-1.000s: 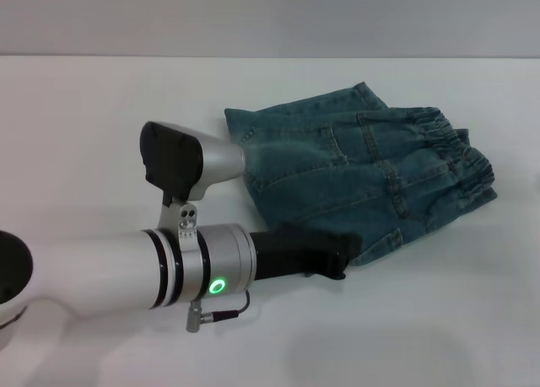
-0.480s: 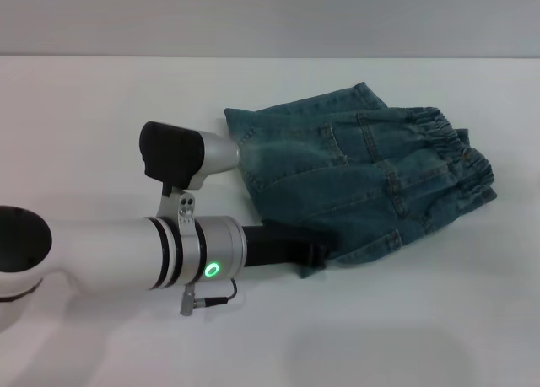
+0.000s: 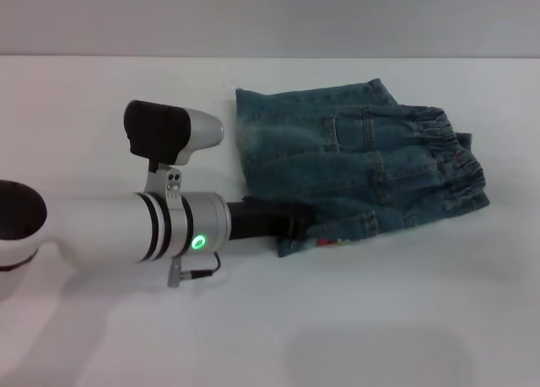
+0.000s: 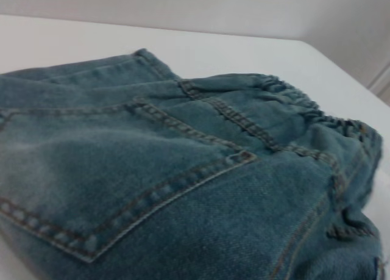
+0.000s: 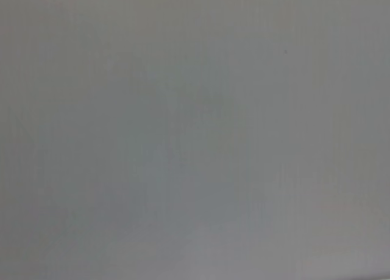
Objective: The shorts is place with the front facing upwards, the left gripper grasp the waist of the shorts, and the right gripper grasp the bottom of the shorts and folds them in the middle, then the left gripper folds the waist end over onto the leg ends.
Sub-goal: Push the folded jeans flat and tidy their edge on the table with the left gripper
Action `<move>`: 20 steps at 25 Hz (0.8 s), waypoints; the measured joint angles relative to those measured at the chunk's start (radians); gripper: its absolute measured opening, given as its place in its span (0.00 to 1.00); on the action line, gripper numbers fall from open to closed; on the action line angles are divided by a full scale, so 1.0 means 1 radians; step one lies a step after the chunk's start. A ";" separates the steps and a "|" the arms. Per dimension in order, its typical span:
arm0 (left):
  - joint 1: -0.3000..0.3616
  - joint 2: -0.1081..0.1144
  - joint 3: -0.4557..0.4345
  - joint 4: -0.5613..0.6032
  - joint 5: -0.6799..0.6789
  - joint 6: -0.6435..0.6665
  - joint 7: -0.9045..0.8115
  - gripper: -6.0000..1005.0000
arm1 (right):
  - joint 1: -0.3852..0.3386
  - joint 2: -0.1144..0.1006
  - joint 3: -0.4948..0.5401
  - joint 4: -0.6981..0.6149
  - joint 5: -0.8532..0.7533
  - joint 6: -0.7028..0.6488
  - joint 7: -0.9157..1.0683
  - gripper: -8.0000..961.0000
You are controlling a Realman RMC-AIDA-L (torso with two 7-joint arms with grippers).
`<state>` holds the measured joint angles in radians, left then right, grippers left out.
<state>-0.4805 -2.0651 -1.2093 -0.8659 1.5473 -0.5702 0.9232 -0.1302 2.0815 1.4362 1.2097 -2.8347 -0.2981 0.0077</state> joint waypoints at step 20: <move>-0.077 -0.003 -0.133 0.086 -0.002 0.064 0.144 0.07 | -0.014 0.002 -0.010 0.033 0.000 0.017 0.000 0.01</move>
<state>-0.5576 -2.0684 -1.3422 -0.7798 1.5452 -0.5063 1.0676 -0.1442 2.0832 1.4260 1.2427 -2.8347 -0.2815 0.0077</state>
